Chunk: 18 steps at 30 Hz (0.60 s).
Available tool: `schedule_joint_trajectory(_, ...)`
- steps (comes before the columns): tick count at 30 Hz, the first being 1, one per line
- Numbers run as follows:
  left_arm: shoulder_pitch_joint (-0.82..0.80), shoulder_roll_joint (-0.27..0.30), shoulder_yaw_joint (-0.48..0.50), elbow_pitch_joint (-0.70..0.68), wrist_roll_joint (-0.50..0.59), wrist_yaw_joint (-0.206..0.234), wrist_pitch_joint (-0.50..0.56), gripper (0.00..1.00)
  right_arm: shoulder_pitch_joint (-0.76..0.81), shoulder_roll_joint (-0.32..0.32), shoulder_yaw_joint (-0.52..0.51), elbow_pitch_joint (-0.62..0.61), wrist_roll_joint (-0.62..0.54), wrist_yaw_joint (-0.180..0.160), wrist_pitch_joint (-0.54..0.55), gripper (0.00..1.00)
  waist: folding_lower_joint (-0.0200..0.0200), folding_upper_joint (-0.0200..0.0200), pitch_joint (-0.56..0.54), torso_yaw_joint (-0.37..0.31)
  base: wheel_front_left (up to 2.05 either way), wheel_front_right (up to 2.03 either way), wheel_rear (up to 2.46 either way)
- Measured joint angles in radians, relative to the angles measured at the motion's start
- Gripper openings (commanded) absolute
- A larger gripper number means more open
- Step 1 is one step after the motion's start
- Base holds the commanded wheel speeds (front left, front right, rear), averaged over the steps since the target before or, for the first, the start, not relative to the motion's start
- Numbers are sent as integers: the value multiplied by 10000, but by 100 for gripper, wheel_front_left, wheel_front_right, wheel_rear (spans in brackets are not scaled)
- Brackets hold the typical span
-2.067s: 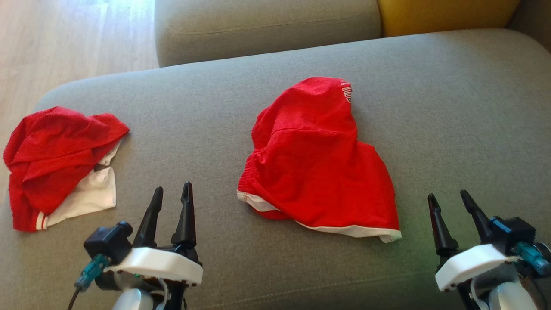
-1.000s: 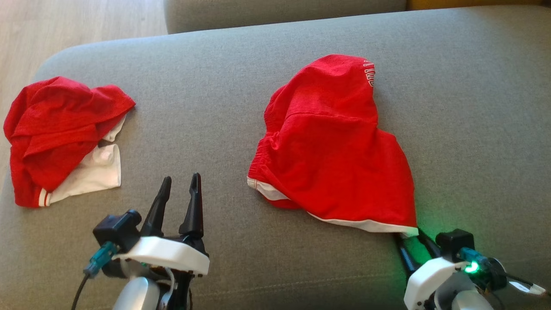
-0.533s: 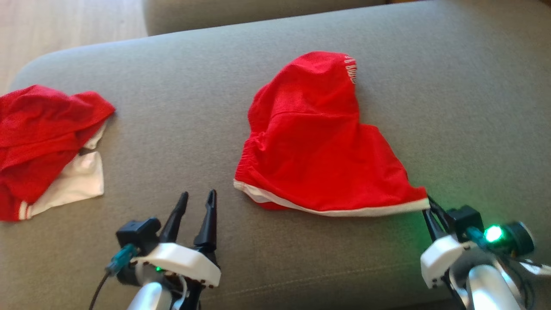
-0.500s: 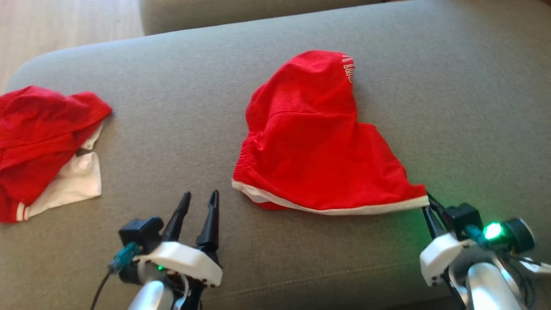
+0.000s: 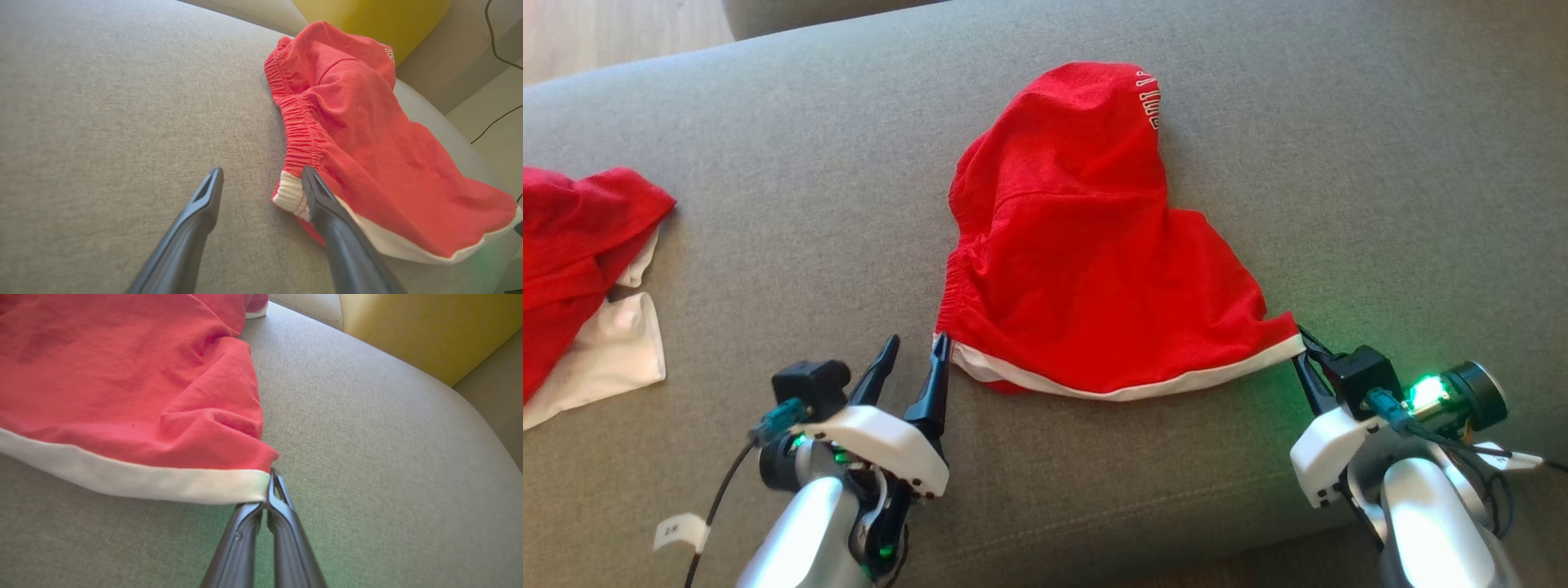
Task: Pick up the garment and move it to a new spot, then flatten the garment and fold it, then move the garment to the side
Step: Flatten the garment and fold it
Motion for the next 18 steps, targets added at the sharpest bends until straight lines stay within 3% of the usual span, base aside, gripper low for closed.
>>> schedule_joint_trajectory(6,-450,69,-420,767,276,-167,0,100,0,-2,33,163,270,0,27,0,0,0,127,-79,0,0,0)
schedule_joint_trajectory(18,-846,88,-871,995,408,-330,0,100,-17,-4,-44,322,311,0,27,0,-1,0,169,-37,0,0,0)
